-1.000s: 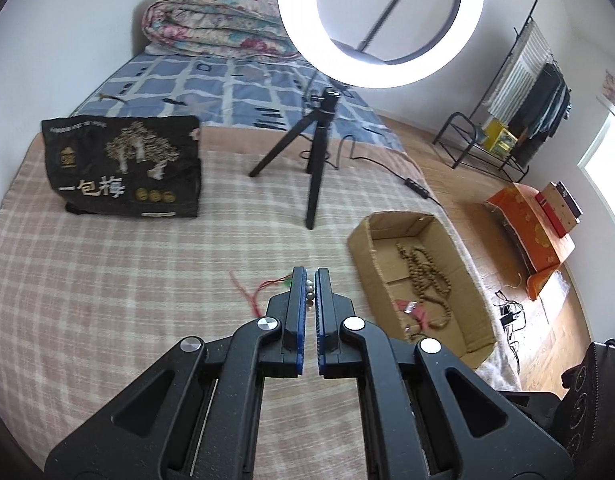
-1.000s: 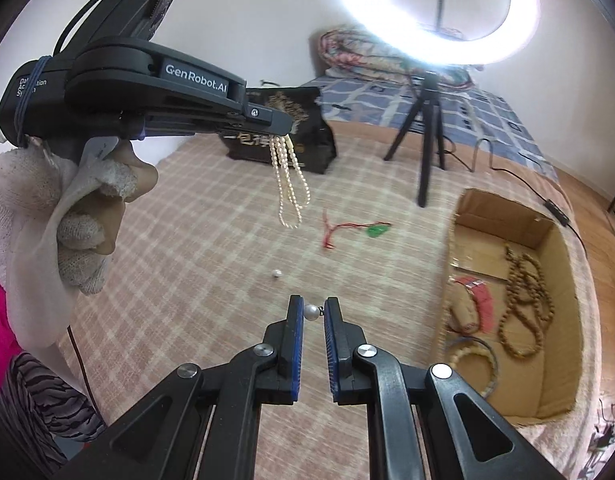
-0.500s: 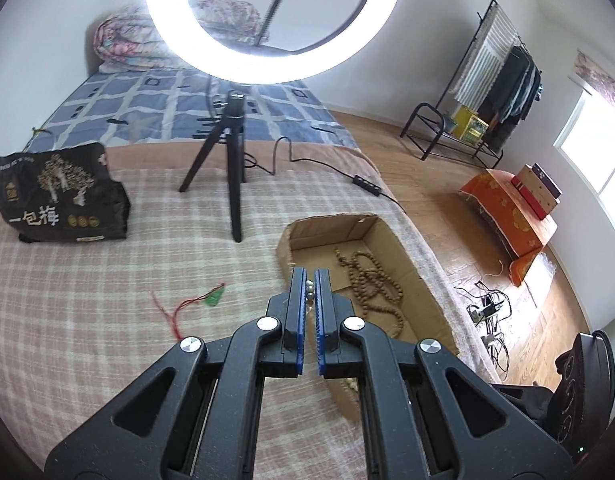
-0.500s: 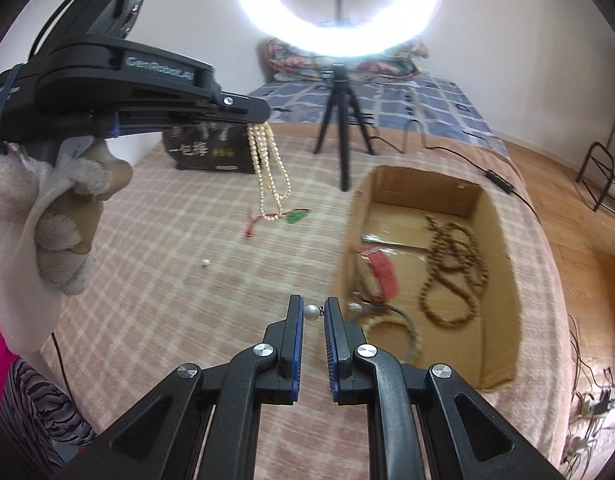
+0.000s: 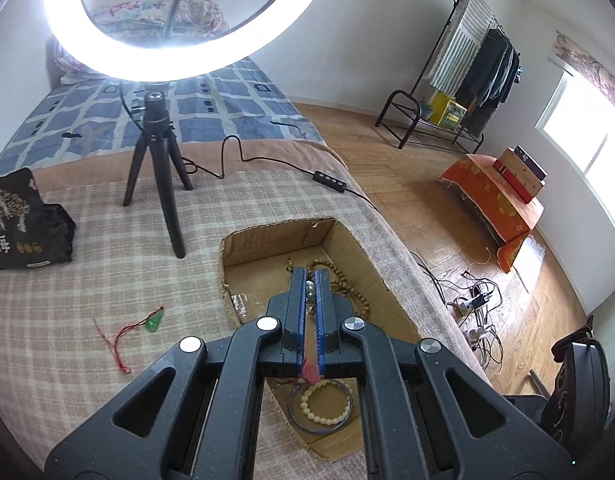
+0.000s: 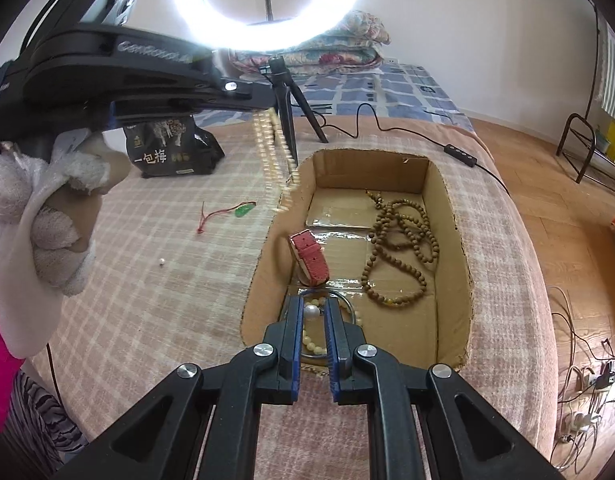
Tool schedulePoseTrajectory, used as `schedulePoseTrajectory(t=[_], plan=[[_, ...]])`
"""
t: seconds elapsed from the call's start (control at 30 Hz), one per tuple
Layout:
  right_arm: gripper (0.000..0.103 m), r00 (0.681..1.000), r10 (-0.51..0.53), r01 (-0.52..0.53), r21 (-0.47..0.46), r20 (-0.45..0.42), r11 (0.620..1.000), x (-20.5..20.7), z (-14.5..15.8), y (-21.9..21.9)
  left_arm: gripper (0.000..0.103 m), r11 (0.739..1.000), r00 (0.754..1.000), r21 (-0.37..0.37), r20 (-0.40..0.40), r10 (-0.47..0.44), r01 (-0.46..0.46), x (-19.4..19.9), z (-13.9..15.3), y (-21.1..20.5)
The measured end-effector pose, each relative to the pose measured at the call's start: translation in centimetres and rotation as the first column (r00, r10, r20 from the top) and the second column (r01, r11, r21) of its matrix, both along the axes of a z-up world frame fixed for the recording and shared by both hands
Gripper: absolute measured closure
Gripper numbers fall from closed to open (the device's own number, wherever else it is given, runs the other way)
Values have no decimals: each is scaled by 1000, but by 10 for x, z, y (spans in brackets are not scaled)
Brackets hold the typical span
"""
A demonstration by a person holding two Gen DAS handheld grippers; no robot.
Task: Organize jewelry
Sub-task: 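Open the left tool to drop the pearl necklace into the box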
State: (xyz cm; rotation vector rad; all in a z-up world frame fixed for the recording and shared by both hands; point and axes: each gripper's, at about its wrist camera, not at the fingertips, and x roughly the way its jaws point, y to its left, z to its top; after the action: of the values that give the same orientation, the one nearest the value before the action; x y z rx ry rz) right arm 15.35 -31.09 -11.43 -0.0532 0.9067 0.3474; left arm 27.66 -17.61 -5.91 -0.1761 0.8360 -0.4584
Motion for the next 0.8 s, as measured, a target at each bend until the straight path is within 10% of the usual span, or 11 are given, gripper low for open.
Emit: schedulePoseTrajectory(t=[0.5, 0.57, 0.63, 0.8], plan=[[89, 998, 12, -13, -3, -59, 1000, 18, -18, 3, 93, 995, 995, 95, -91, 35, -27, 33, -41, -14], [51, 999, 1, -2, -18, -54, 1000, 18, -19, 5, 48, 995, 995, 94, -94, 36, -27, 33, -42, -12], [18, 999, -16, 15, -29, -38, 999, 17, -18, 5, 39, 994, 997, 105, -67, 47, -40, 30, -39, -11], [8, 1000, -14, 14, -37, -10, 999, 14, -10, 8, 38, 992, 997, 118, -59, 46, -38, 27, -35, -10]])
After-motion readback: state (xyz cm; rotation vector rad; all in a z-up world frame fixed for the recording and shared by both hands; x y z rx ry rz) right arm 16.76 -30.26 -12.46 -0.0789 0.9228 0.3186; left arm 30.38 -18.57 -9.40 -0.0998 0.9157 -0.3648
